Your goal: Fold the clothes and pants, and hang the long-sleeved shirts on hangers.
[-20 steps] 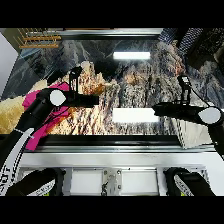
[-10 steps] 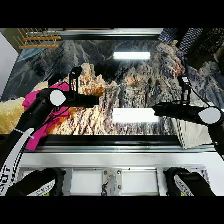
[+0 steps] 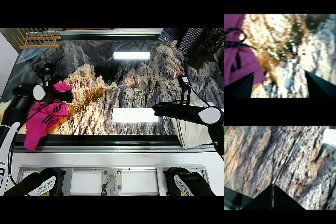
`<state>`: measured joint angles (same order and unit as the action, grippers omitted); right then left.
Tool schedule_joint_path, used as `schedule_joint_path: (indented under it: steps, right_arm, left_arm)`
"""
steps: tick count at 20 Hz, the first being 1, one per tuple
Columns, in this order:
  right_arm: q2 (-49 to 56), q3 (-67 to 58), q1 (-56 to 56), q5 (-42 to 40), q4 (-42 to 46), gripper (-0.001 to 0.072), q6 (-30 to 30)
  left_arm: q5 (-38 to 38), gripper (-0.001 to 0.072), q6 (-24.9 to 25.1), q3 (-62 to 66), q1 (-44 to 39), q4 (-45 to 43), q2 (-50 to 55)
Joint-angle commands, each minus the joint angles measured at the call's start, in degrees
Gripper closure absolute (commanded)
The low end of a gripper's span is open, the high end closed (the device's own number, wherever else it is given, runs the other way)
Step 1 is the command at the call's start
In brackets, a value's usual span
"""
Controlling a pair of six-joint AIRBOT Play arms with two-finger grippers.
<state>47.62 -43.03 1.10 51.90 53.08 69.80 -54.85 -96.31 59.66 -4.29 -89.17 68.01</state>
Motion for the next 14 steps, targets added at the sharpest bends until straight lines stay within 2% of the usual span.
schedule_joint_path:
  steps: [1,5,9,10,11,12,13,14]
  right_arm:
    - [0.02,-0.04,0.04,-0.02,-0.02,0.069,0.0]
    - [0.02,-0.04,0.04,0.0,-0.02,0.069,0.0]
    - [0.02,-0.04,0.04,0.0,-0.02,0.069,0.0]
    - [0.02,-0.04,0.04,0.0,-0.02,0.069,0.0]
    - [0.02,-0.04,0.04,-0.02,-0.02,0.069,0.0]
    - [0.02,-0.04,0.04,-0.02,-0.02,0.069,0.0]
    - [0.02,-0.04,0.04,-0.02,-0.02,0.069,0.0]
    - [0.02,-0.04,0.04,0.0,-0.02,0.069,0.0]
  left_arm:
    - [1.62,-0.0005,-2.14,-4.96,12.2,-3.67,0.74]
    - [5.86,-0.0005,-2.6,-9.03,17.35,-0.22,5.51]
    - [9.7,-0.0005,-3.98,-8.92,13.77,0.74,10.23]
    - [10.56,0.0037,-5.29,-8.9,12.74,0.72,10.58]
    - [11.15,0.0243,-6.78,-8.87,11.89,0.72,10.62]
    - [11.3,0.0555,-7.85,-8.22,10.93,0.85,10.62]
    - [10.58,0.0702,-7.85,-6.84,9.68,0.87,10.4]
    - [9.35,0.0702,-7.8,-4.98,7.87,1.42,9.77]
